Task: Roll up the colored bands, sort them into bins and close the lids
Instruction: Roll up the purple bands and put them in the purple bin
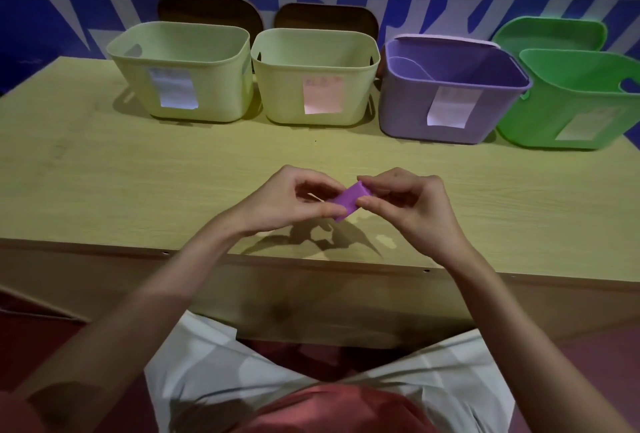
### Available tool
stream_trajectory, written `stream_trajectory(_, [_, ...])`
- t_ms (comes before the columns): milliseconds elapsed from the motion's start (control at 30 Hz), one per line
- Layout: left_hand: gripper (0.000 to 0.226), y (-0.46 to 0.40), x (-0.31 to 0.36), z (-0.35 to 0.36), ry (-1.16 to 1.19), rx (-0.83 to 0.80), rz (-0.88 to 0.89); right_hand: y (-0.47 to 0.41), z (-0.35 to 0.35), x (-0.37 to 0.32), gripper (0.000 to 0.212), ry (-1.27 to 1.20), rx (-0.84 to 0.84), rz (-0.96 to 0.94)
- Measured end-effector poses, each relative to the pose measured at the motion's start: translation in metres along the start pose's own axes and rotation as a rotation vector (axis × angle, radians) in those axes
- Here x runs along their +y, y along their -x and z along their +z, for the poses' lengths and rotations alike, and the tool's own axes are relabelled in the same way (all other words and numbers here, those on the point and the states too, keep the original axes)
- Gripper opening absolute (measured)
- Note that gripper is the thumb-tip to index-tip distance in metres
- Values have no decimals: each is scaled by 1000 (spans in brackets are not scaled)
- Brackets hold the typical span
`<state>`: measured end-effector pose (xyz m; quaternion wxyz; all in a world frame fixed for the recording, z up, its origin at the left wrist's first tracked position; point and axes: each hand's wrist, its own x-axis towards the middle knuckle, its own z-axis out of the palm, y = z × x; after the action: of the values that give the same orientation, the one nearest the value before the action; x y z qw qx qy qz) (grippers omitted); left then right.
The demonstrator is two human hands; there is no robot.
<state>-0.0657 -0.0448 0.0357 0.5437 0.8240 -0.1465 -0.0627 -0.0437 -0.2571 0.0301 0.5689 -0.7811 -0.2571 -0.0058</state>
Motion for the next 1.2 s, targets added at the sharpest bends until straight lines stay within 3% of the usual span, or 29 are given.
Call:
stream_trajectory(200, [41, -1, 11, -2, -10, -8, 32, -5, -8, -6, 38, -161, -102, -8])
stream_trajectory(333, [47, -1, 17, 2, 19, 0, 51, -8, -6, -11, 37, -286, -91, 26])
stream_trajectory(467, [38, -8, 22, 0, 91, 93, -14, -11, -5, -14, 32, -324, -17, 48])
stream_trajectory(567, [40, -14, 21, -3, 279, 158, -115, -16, -10, -11, 43, -226, 23, -44])
stream_trajectory(667, [48, -19, 20, -3, 516, 136, -244, -22, -16, -5, 58, -12, -44, -226])
stream_trajectory(800, [59, -25, 24, -2, 719, 82, -321, -29, -16, -5, 55, 69, -91, -304])
stream_trajectory(1200, [48, -69, 31, -5, 745, -19, -391, -66, -48, 3, 45, 189, -141, -367])
